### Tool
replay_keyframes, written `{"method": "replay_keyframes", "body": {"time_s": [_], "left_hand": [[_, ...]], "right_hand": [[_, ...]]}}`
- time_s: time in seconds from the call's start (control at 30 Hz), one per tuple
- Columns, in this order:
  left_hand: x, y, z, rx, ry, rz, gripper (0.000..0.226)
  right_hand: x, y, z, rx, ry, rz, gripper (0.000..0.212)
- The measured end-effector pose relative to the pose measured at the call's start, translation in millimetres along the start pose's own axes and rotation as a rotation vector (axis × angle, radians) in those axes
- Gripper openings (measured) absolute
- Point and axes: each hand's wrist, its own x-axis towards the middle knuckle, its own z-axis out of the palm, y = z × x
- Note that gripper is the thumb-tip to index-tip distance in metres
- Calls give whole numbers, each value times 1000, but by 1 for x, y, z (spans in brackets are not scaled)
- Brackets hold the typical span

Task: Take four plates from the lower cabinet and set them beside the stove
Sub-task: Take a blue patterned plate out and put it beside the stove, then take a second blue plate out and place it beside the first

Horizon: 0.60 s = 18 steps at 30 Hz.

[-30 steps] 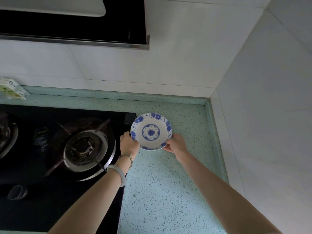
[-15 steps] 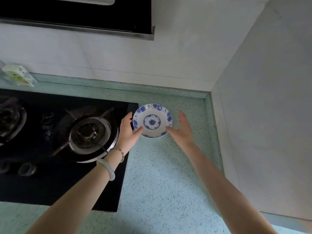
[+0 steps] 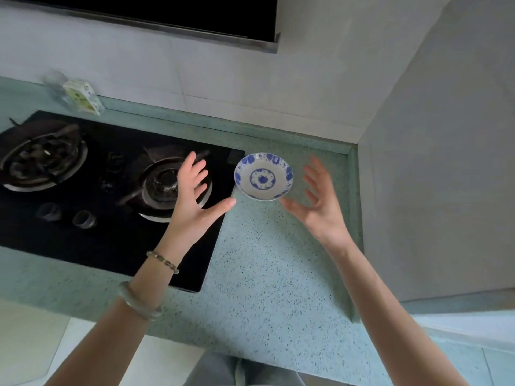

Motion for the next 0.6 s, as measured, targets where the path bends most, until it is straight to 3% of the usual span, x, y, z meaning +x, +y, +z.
{"method": "replay_keyframes", "body": {"time_s": [0.37, 0.6], "left_hand": [[-23, 10, 7, 26, 0, 9, 109], [-52, 15, -23, 91, 154, -23, 106]], "right_hand": [[-14, 1, -9, -1, 6, -43, 96], [-9, -3, 29, -11, -143, -75, 92]]}}
